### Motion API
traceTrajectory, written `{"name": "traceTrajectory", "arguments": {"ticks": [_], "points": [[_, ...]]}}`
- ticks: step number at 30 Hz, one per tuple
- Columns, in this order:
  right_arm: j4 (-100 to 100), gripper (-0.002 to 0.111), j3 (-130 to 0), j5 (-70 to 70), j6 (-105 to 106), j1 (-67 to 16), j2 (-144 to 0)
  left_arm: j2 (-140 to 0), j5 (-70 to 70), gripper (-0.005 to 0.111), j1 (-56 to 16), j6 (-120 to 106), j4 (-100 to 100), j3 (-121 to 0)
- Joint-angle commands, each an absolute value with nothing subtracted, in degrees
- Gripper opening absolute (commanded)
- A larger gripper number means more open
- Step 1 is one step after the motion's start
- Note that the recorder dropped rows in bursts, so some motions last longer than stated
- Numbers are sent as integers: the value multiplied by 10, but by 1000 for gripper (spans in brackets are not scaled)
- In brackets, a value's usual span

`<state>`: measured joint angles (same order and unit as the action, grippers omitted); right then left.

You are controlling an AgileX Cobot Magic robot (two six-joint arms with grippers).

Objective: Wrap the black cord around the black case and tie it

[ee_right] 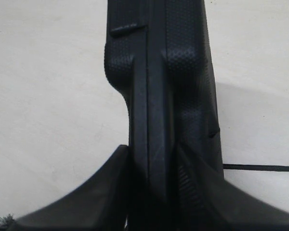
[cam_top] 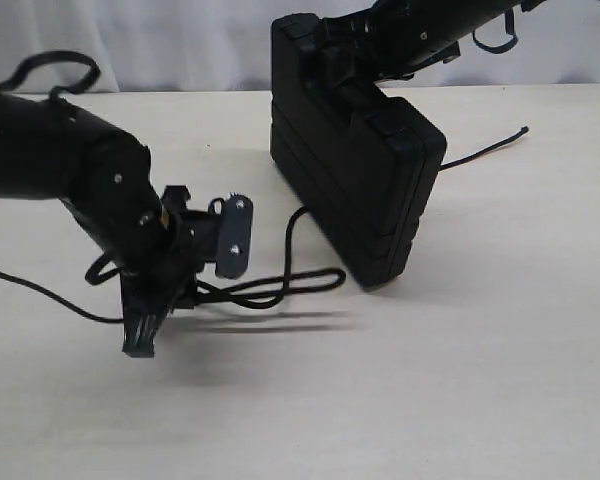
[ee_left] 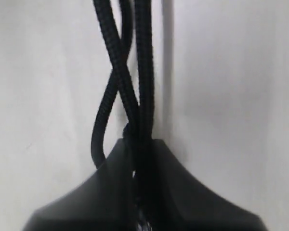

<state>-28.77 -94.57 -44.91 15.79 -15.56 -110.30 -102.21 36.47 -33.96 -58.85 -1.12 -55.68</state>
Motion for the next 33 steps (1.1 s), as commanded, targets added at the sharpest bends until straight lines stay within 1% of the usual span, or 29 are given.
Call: {"name": "traceTrajectory", "arguments": {"ticks": [1, 2, 3, 4, 6, 8, 10, 11, 14, 18, 26, 33], "points": [[-292, 27, -946, -435, 158, -155, -1093, -978, 365, 0, -263, -563, -114, -572], [-292, 27, -946, -435, 158, -155, -1093, -966, 352, 0, -229, -563, -189, -579], [-292, 27, -946, -435, 158, -155, -1093, -962, 344, 0, -217, -563, -222, -584], [-292, 27, -946, -435, 158, -155, -1093, -954, 328, 0, -196, -563, -298, -593], [-292, 27, -946, -435, 158, -155, -1093, -950, 307, 0, -194, -563, -315, -607], [-292, 27, -946, -435, 158, -155, -1093, -950, 296, 0, -208, -525, -249, -620], [-292, 27, -946, -433, 158, -155, -1093, -951, 288, 0, -227, -414, -89, -639], [-292, 27, -946, -433, 158, -155, -1093, -952, 300, 0, -232, -324, 15, -652], [-292, 27, -946, -433, 158, -155, -1093, -953, 333, 0, -242, -256, 147, -673], [-292, 27, -946, -433, 158, -155, -1093, -953, 362, 0, -257, -254, 181, -689], [-292, 27, -946, -433, 158, -155, -1093, -963, 384, 0, -335, -261, 279, -687], [-292, 27, -946, -433, 158, -155, -1093, -983, 397, 0, -351, -237, 294, -687]]}}
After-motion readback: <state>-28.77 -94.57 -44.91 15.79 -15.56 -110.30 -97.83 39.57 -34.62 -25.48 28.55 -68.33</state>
